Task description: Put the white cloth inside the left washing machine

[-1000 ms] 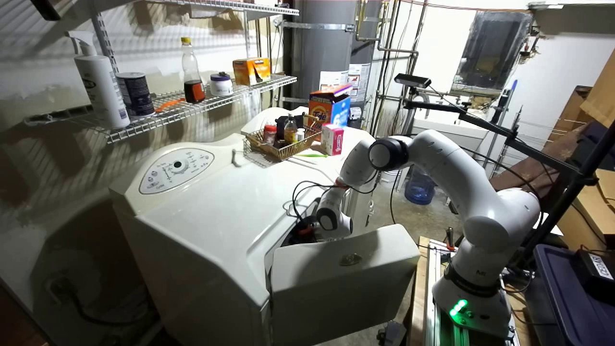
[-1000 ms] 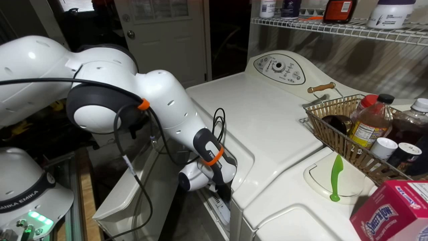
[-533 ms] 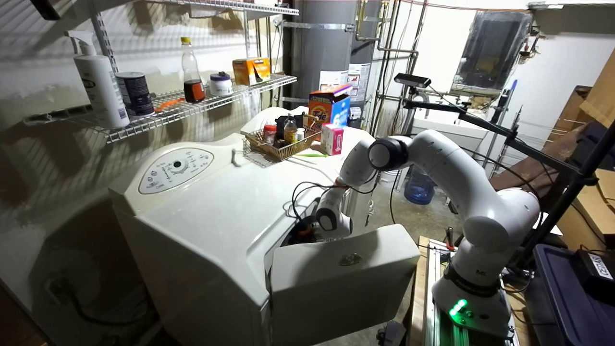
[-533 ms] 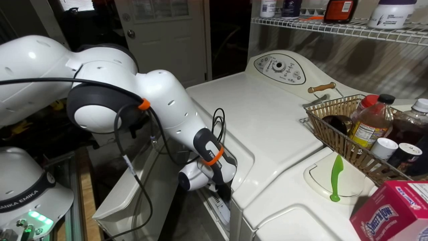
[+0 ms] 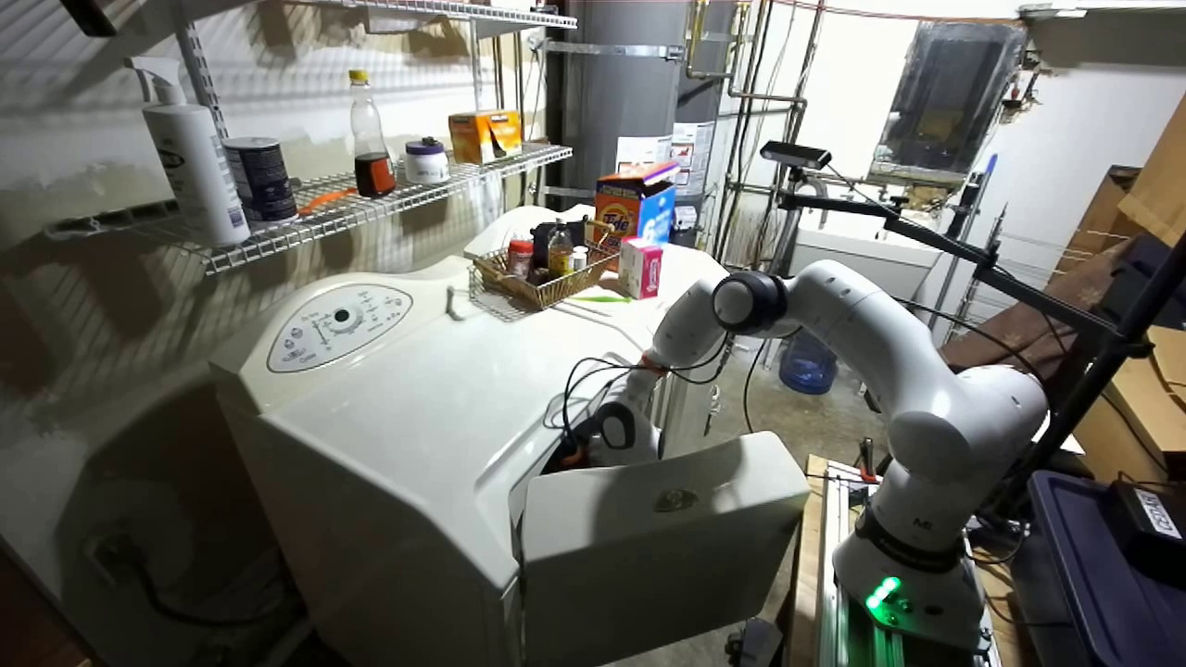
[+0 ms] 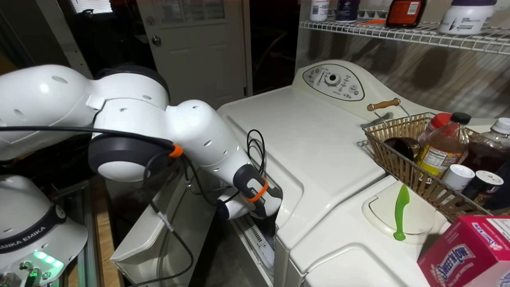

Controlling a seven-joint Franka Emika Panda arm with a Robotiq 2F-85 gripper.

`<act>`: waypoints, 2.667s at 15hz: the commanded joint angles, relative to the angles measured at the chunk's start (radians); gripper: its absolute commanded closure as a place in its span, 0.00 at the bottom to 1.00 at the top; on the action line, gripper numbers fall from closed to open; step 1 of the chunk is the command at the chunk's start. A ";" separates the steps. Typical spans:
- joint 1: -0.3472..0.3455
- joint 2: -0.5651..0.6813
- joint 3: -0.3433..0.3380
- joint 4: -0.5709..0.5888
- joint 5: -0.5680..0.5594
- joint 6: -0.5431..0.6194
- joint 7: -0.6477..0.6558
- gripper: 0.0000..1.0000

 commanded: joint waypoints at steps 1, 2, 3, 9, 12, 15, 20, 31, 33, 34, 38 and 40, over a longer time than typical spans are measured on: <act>-0.134 0.140 0.145 0.126 0.000 -0.010 -0.246 0.97; -0.162 0.167 0.183 0.134 0.000 -0.026 -0.312 0.97; -0.179 0.192 0.211 0.143 0.000 -0.039 -0.364 0.97; -0.229 0.293 0.290 0.155 0.000 -0.160 -0.561 0.61; -0.200 0.243 0.232 0.099 0.000 -0.223 -0.526 0.48; -0.171 0.243 0.227 0.106 -0.005 -0.233 -0.525 0.27; -0.160 0.216 0.232 0.085 -0.007 -0.162 -0.492 0.00; -0.216 0.097 0.220 -0.048 -0.038 0.179 -0.485 0.00; -0.241 0.067 0.230 -0.091 -0.064 0.224 -0.482 0.00; -0.103 -0.059 0.080 -0.143 -0.043 0.144 -0.300 0.00; -0.009 -0.181 -0.020 -0.254 -0.105 0.185 -0.092 0.00; 0.072 -0.248 -0.094 -0.311 -0.155 0.155 0.036 0.00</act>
